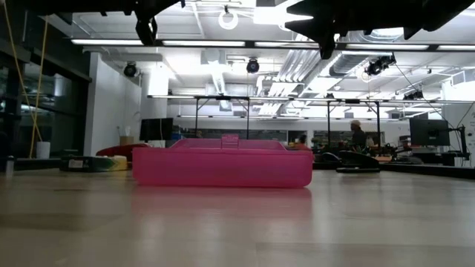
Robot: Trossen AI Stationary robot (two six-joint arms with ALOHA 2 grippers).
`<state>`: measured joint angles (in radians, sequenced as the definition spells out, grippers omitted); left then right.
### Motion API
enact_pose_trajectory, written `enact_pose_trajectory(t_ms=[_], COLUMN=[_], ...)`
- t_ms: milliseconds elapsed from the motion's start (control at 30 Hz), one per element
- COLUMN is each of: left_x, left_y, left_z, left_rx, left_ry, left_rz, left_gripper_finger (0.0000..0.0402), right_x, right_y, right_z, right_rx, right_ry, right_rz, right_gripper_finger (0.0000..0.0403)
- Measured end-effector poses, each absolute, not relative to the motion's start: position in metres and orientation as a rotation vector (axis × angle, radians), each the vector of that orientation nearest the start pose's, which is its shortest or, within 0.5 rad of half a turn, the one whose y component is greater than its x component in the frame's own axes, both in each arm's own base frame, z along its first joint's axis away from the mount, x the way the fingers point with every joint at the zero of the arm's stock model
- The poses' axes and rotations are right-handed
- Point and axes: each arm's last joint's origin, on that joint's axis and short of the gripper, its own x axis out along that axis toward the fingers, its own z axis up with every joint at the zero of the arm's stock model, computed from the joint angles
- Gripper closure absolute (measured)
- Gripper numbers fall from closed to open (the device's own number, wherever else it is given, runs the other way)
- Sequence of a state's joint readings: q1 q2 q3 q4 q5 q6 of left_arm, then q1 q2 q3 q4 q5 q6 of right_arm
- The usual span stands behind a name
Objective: Pack school essentials
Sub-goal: Put the blue eraser into the pink supply box
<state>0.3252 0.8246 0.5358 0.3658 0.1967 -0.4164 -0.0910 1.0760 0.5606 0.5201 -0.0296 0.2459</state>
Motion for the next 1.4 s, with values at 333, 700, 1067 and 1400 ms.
enact_pose_trajectory(t_ms=[333,700,1067,1400], left_x=[0.18,0.188,0.267,0.31], left_y=[0.055,0.052,0.027,0.026], left_z=[0.292,0.287,0.245,0.174], left_rx=[-0.396,-0.314,-0.29,-0.219], left_ry=[-0.1,-0.058,0.501,1.025], left_rz=[0.111,0.093,-0.014,0.055], left_gripper_finger=[0.0334,0.0334,0.0334,0.0334], right_x=[0.233,0.233,0.233,0.233], right_y=[-0.02,-0.02,-0.02,-0.02], right_z=[0.268,0.268,0.268,0.268], right_rx=[0.245,0.245,0.245,0.245], right_ry=[-0.012,-0.012,-0.012,-0.012], right_rz=[-0.061,-0.061,-0.061,-0.061], right_gripper_finger=[0.0268,0.0268,0.0268,0.0268])
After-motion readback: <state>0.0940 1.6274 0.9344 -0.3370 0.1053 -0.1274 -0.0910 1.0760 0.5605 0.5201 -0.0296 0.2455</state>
